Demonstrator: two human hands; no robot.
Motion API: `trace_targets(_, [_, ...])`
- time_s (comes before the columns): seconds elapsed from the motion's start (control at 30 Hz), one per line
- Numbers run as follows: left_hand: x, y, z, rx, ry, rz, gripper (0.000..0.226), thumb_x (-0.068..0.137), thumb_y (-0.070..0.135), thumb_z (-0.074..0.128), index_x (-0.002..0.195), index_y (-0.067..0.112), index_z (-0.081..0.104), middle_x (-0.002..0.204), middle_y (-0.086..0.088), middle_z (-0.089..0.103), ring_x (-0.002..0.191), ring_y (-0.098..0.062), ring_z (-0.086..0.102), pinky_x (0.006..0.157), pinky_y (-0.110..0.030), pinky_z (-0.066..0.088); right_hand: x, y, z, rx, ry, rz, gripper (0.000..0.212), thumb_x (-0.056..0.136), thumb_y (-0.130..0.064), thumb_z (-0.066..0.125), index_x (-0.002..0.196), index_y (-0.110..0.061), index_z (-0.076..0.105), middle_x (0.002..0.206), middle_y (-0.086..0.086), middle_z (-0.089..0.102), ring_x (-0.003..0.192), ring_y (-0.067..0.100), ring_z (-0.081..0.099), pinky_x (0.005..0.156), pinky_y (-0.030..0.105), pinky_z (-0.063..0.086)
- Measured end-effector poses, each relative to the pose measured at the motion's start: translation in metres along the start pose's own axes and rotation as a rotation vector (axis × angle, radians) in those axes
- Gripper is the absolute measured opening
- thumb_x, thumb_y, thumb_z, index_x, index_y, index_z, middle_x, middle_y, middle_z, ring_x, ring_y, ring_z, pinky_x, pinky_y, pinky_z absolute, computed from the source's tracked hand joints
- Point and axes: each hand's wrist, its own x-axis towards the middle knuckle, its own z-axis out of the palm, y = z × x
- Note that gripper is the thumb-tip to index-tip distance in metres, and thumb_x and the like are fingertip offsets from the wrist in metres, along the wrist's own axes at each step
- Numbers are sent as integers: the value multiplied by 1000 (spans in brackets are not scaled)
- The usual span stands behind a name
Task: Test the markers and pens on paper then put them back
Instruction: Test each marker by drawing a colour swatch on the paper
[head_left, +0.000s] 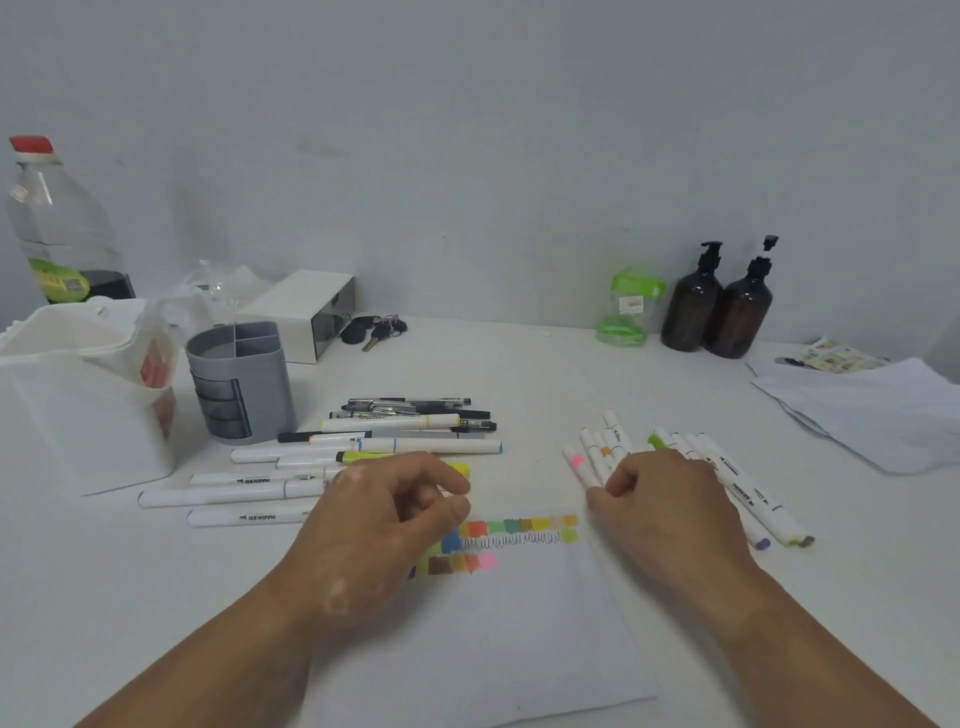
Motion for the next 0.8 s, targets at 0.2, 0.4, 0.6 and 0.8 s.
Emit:
trace_targets(0.2, [-7,4,-1,93,-203,71,4,87,27,77,83,25,75,61,13,65,54,-4,57,55,-19,45,1,2,5,-106,58,-17,22,81,-39,67,66,-25,63,65,-9,65,69,13,60,57,28,45])
trace_targets(0.4, [-7,3,-7,105,-288,107,13,85,31,78,76,23,73,55,16,57,50,-1,48,53,-10,36,-8,-3,9,131,182,-200,22,82,-34,74,63,-33,63,60,-16,63,63,3,58,59,28,46])
trace_targets(0.6, [-3,2,-17,68,-245,99,17,83,33,79,75,19,74,62,9,69,52,-1,50,54,-19,43,6,-44,37,40,26,-426,15,90,-32,68,103,-38,72,90,-20,65,85,2,59,73,22,45])
trace_targets(0.8, [-2,-1,-18,41,-218,34,15,86,23,76,73,17,71,54,12,67,49,-2,56,93,-44,55,44,-84,57,-190,-13,-564,32,97,-21,54,125,-31,64,119,-5,66,110,20,59,91,34,49])
